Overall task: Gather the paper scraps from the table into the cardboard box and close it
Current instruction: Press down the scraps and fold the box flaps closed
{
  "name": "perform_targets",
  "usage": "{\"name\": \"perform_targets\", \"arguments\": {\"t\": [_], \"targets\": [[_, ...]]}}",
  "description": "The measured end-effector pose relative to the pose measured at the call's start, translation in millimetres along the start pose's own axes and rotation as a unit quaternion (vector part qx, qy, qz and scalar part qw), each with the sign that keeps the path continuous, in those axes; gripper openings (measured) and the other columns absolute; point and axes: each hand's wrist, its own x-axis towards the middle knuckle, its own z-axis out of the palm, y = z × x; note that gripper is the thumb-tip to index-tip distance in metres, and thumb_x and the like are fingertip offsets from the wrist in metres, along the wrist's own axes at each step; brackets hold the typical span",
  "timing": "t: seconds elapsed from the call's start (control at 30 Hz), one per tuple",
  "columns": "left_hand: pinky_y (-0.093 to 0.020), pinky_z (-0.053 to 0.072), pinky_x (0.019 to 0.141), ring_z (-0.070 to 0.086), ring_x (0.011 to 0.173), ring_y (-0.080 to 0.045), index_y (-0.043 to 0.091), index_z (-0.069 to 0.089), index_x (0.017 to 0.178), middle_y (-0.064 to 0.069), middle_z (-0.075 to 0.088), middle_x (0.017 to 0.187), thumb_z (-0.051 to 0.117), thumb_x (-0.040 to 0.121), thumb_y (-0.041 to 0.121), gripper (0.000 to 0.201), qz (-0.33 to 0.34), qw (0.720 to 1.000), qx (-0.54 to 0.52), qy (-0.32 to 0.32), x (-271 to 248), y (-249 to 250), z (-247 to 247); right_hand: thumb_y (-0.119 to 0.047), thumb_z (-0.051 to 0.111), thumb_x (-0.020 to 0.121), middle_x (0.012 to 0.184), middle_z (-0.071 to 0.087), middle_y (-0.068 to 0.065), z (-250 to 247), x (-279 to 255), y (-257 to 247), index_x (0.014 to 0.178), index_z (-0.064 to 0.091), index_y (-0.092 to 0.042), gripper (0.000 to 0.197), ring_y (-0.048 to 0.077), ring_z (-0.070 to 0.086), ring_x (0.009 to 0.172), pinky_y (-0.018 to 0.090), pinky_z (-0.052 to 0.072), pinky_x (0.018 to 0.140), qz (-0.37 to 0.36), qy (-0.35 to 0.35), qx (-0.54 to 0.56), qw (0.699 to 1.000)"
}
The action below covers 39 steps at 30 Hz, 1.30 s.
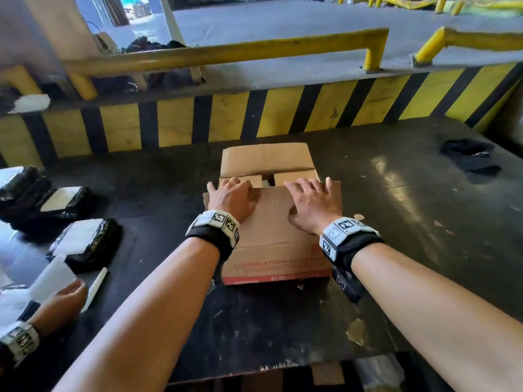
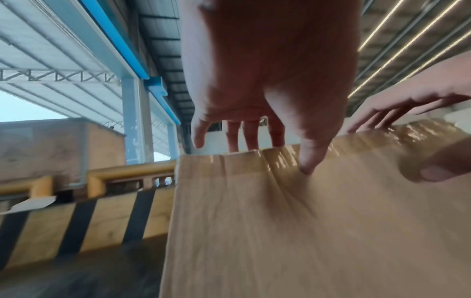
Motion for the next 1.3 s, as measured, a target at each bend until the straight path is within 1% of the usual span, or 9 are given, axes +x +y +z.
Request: {"name": "perform_targets", "arguments": {"t": [0.1, 0.17, 0.3, 0.43, 0.53, 0.73, 1.03, 1.17, 1.3], "targets": [[-0.062, 0.031, 0.110, 0.051, 0.127, -0.030, 0.030, 0.047, 0.139, -0.004, 0.057, 0.134, 0.055, 0.092, 0.051, 0.052, -0.028, 0.999, -0.007, -0.044, 9.3, -6.7, 29.6, -0.054, 0.064, 0.082, 0.163, 0.019, 0.006, 24.2, 16.1, 8.8, 0.157, 0.011, -0.032, 0.095, 0.031, 0.011, 0.151, 0.066, 0.009, 0.118, 0.013, -0.080, 0.026, 0.996], [-0.063, 0.030, 0.111, 0.046, 0.132, -0.030, 0.033, 0.041, 0.145, -0.002, 0.052, 0.140, 0.059, 0.089, 0.051, 0.061, -0.052, 0.994, -0.027, -0.094, 12.4, -11.0, 49.8, -0.062, 0.060, 0.082, 0.165, 0.015, 0.005, 42.8, 24.5, 17.9, 0.156, 0.013, -0.035, 0.092, 0.032, 0.008, 0.152, 0.066, 0.010, 0.118, 0.032, -0.127, 0.038, 0.991], [-0.058, 0.037, 0.106, 0.054, 0.124, -0.028, 0.039, 0.053, 0.136, 0.004, 0.054, 0.137, 0.065, 0.087, 0.054, 0.052, -0.085, 0.977, -0.041, -0.191, 20.5, -22.1, 72.8, -0.074, 0.051, 0.080, 0.165, 0.014, 0.002, 72.9, 33.1, 30.3, 0.154, 0.020, -0.040, 0.087, 0.035, 0.009, 0.151, 0.066, 0.015, 0.116, 0.076, -0.220, 0.071, 0.970], [-0.043, 0.050, 0.099, 0.063, 0.109, -0.024, 0.034, 0.065, 0.121, 0.001, 0.065, 0.122, 0.070, 0.081, 0.055, 0.046, -0.108, 0.974, -0.073, -0.186, 77.4, -53.3, 66.4, -0.076, 0.058, 0.077, 0.168, 0.003, 0.002, 75.6, 46.1, 41.3, 0.155, 0.012, -0.043, 0.097, 0.036, -0.002, 0.152, 0.070, 0.013, 0.115, 0.067, -0.271, 0.095, 0.955], [-0.038, 0.054, 0.095, 0.064, 0.109, -0.026, 0.027, 0.061, 0.128, -0.006, 0.066, 0.124, 0.074, 0.081, 0.051, 0.054, -0.123, 0.974, -0.099, -0.161, 128.2, -74.4, 58.7, -0.084, 0.062, 0.066, 0.168, 0.003, 0.000, 79.3, 47.4, 49.3, 0.154, 0.010, -0.046, 0.108, 0.033, -0.002, 0.152, 0.069, 0.012, 0.116, 0.066, -0.285, 0.112, 0.950], [-0.045, 0.043, 0.105, 0.050, 0.131, -0.038, 0.021, 0.026, 0.155, -0.020, 0.047, 0.146, 0.068, 0.089, 0.046, 0.083, -0.184, 0.960, -0.130, -0.165, 186.2, -85.1, 82.4, -0.083, 0.068, 0.059, 0.162, 0.016, 0.000, 81.3, 58.1, 48.9, 0.151, 0.019, -0.046, 0.111, 0.029, 0.008, 0.150, 0.067, 0.017, 0.115, 0.080, -0.296, 0.119, 0.944], [-0.045, 0.040, 0.102, 0.050, 0.127, -0.044, 0.030, -0.003, 0.155, -0.025, 0.040, 0.147, 0.064, 0.087, 0.058, 0.099, -0.243, 0.901, -0.354, -0.065, 196.9, -88.6, 79.5, -0.078, 0.070, 0.060, 0.159, 0.022, -0.001, 73.9, 61.9, 44.7, 0.147, 0.022, -0.046, 0.104, 0.029, 0.012, 0.149, 0.067, 0.017, 0.115, 0.100, -0.316, 0.111, 0.937], [-0.029, 0.039, 0.099, 0.054, 0.126, -0.028, 0.026, 0.023, 0.151, -0.011, 0.050, 0.143, 0.056, 0.095, 0.055, 0.071, -0.197, 0.871, -0.444, 0.070, 178.8, -86.9, 50.3, -0.076, 0.072, 0.055, 0.154, 0.025, 0.000, 65.7, 60.8, 40.8, 0.144, 0.025, -0.048, 0.105, 0.029, 0.016, 0.147, 0.065, 0.016, 0.114, 0.109, -0.313, 0.125, 0.935], [-0.026, 0.040, 0.082, 0.062, 0.103, -0.020, 0.019, 0.067, 0.116, -0.001, 0.067, 0.106, 0.049, 0.100, 0.052, 0.041, -0.155, 0.888, -0.417, 0.120, 144.5, -83.6, 35.0, -0.073, 0.074, 0.059, 0.154, 0.021, 0.002, 64.3, 55.4, 35.5, 0.145, 0.023, -0.043, 0.104, 0.033, 0.014, 0.147, 0.072, 0.013, 0.112, 0.102, -0.295, 0.126, 0.942]]}}
